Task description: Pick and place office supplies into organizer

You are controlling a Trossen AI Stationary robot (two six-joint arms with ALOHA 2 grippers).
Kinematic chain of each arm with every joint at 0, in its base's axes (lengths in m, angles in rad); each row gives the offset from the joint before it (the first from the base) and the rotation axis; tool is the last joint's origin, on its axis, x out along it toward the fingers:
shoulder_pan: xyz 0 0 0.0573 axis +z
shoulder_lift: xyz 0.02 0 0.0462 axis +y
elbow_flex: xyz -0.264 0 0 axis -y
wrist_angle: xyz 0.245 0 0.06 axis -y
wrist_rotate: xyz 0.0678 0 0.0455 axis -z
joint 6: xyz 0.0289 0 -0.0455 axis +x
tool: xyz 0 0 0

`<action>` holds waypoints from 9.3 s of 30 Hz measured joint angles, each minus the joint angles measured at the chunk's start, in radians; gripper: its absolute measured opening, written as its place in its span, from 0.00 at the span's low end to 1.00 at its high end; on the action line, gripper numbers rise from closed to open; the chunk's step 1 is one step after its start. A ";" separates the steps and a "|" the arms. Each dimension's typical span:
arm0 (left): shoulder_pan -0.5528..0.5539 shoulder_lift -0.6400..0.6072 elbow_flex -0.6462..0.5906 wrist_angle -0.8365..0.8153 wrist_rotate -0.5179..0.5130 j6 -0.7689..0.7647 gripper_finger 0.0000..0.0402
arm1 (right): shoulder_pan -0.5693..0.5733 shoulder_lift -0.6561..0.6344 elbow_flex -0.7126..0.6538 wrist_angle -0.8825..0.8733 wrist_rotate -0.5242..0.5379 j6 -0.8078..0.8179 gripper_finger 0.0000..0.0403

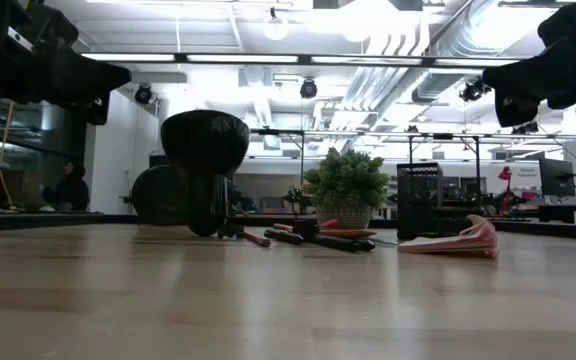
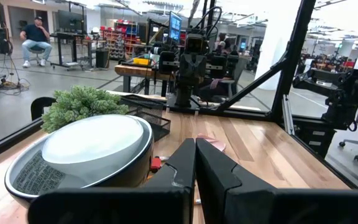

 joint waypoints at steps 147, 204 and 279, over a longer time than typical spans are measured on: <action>0.000 0.465 0.377 -0.273 -0.146 0.100 0.00 | 0.274 1.574 1.055 -0.884 0.230 -0.810 0.00; 0.000 0.465 0.377 -0.309 -0.145 0.073 0.00 | -0.712 1.364 1.090 -1.081 0.104 -0.303 0.00; 0.000 0.465 0.377 -0.325 -0.146 0.053 0.00 | -0.211 1.602 1.186 -0.637 -0.075 -0.982 0.27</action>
